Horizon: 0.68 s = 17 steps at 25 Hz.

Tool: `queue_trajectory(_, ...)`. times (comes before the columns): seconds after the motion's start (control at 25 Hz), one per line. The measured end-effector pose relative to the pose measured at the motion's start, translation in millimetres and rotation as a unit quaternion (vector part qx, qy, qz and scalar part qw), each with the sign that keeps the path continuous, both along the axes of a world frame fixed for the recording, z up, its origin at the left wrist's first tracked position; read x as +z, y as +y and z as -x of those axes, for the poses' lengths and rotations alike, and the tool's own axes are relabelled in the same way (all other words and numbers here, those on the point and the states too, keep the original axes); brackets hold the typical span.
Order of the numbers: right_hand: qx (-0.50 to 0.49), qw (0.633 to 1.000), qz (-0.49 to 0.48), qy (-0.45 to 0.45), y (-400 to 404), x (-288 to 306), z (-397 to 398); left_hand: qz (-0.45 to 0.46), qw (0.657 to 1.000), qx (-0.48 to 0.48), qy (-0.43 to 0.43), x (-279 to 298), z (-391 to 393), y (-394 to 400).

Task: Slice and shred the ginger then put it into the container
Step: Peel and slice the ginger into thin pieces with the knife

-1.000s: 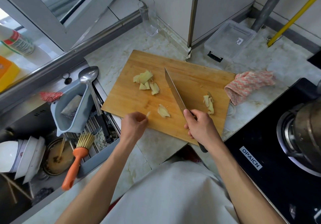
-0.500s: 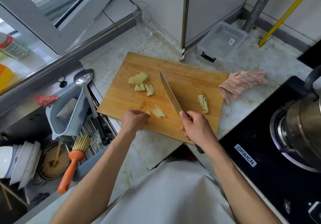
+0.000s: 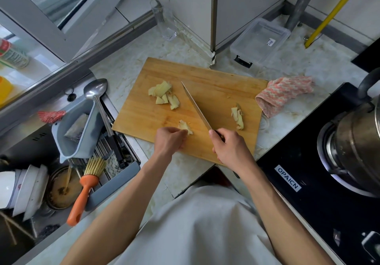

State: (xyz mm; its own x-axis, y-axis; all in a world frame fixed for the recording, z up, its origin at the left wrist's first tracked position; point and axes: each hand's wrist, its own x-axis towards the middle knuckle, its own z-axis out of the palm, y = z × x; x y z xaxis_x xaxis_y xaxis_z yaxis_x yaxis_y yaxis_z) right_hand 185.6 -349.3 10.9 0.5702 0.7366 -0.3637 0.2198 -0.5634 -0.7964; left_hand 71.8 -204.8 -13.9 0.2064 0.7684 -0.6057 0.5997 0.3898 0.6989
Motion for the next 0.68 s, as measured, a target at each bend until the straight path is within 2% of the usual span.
queue_trajectory(0.24,0.047,0.999,0.011,0.003,-1.6,5.9,1.3,0.011,0.998,0.063,-0.019,-3.8,12.4,3.1)
queue_trajectory(0.56,0.109,0.994,0.016,-0.019,10.6,7.5,8.1,-0.002,0.999,0.047,-0.027,-9.3,3.6,3.2)
queue_trajectory(0.68,0.102,0.995,0.009,-0.021,7.5,7.0,6.6,-0.016,0.999,0.030,-0.025,-9.6,6.5,3.0)
